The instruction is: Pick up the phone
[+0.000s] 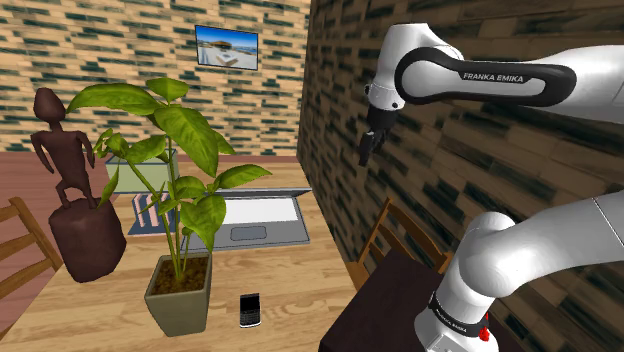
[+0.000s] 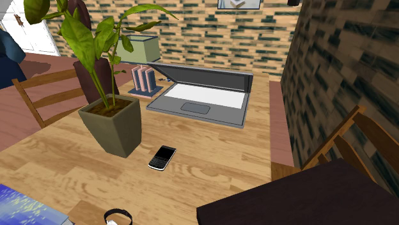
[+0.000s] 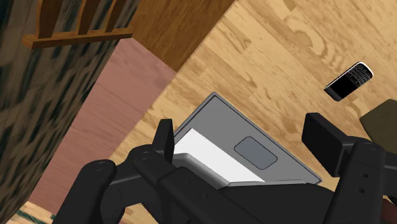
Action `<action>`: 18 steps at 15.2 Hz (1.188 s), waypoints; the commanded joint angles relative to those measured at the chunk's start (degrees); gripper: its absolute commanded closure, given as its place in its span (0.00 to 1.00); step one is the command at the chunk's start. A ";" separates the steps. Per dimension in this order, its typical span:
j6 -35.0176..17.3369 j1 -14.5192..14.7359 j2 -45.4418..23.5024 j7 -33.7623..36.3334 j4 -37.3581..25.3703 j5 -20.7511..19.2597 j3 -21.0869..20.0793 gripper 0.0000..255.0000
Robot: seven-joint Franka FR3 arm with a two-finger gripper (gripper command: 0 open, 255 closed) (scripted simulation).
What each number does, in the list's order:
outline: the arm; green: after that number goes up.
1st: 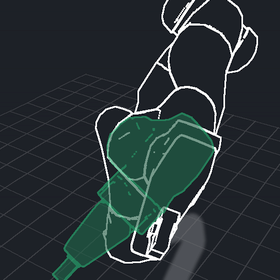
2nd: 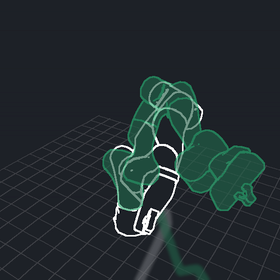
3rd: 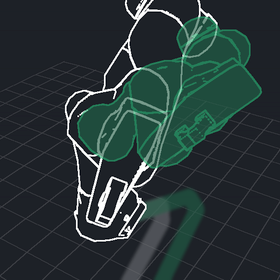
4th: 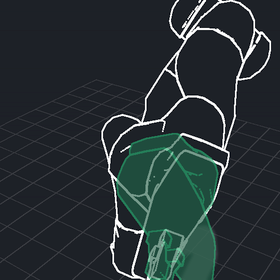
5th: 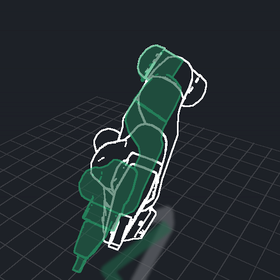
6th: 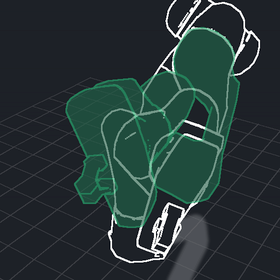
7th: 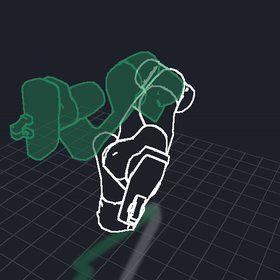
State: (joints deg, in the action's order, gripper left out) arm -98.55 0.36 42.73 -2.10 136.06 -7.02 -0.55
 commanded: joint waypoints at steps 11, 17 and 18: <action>-15.97 1.79 -1.61 16.87 13.89 5.68 -9.45 0.00; -27.34 2.41 -8.55 27.70 17.84 8.31 -16.43 0.00; -29.33 2.34 -10.16 29.61 18.13 8.53 -17.70 0.00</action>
State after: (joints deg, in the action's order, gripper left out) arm -125.24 2.64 34.32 25.21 153.47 1.14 -16.75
